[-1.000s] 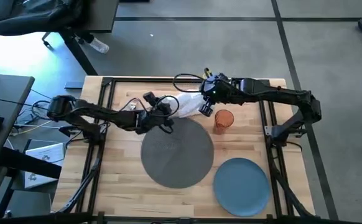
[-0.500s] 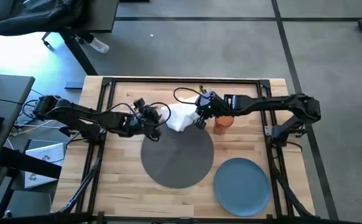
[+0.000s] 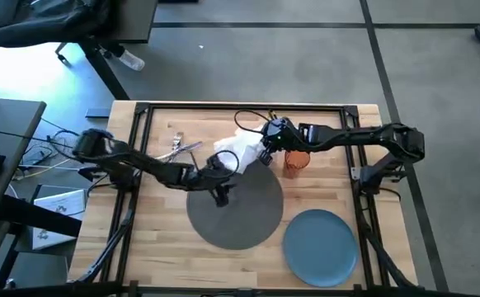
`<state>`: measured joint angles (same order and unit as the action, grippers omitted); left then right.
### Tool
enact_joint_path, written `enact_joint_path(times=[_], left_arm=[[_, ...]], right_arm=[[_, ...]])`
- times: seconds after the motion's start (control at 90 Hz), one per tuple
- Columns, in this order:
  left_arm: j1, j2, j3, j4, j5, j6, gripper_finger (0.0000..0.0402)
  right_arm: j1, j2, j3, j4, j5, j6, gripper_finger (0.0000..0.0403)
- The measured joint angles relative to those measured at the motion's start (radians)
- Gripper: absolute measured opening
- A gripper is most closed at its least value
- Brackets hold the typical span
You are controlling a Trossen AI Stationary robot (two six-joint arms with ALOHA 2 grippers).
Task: Set table place
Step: Fold the white table napkin
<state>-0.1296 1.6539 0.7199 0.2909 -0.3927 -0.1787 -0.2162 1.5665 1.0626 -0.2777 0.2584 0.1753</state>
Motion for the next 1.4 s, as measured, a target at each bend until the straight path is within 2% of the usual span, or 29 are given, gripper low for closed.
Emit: enact_joint_path(times=[0.156, 0.278, 0.467, 0.533, 0.689, 0.822, 0.9, 0.978, 1.111, 1.233, 1.4], left_arm=[[0.044, 0.122, 0.067, -0.008, 0.027, -0.011, 0.0168], [0.073, 0.163, 0.102, -0.010, 0.053, -0.019, 0.0168], [0.117, 0.166, 0.111, -0.057, -0.097, -0.004, 0.0168], [0.139, 0.166, 0.111, -0.082, -0.109, -0.011, 0.0168], [0.181, 0.166, 0.111, -0.075, -0.023, -0.011, 0.0168], [0.198, 0.190, 0.111, -0.036, 0.132, 0.013, 0.0168], [0.198, 0.217, 0.111, -0.021, 0.178, 0.015, 0.0168], [0.195, 0.241, 0.111, 0.002, 0.162, 0.015, 0.0168], [0.192, 0.259, 0.112, 0.009, 0.052, -0.010, 0.0165], [0.193, 0.255, 0.112, 0.005, 0.050, -0.003, 0.0130], [0.185, 0.232, 0.109, -0.013, 0.054, 0.013, 0.0026]], right_arm=[[0.000, 0.000, 0.000, 0.001, 0.000, -0.003, 0.0000], [0.000, 0.000, 0.000, -0.001, 0.000, -0.011, 0.0000], [0.000, 0.000, 0.000, -0.001, 0.000, -0.012, 0.0000], [0.004, 0.000, 0.000, -0.002, 0.000, -0.011, 0.0000], [0.007, 0.000, 0.000, -0.001, 0.000, -0.005, 0.0000], [0.007, 0.000, 0.000, -0.002, 0.000, 0.003, 0.0000], [0.007, 0.000, 0.000, -0.001, 0.002, 0.008, 0.0000], [0.009, 0.000, 0.000, -0.001, 0.024, 0.007, 0.0000], [0.014, 0.000, 0.000, -0.002, 0.038, 0.003, 0.0000], [0.016, 0.000, 0.000, -0.003, 0.037, 0.002, 0.0000], [0.016, 0.000, 0.000, -0.009, 0.034, 0.000, 0.0000]])
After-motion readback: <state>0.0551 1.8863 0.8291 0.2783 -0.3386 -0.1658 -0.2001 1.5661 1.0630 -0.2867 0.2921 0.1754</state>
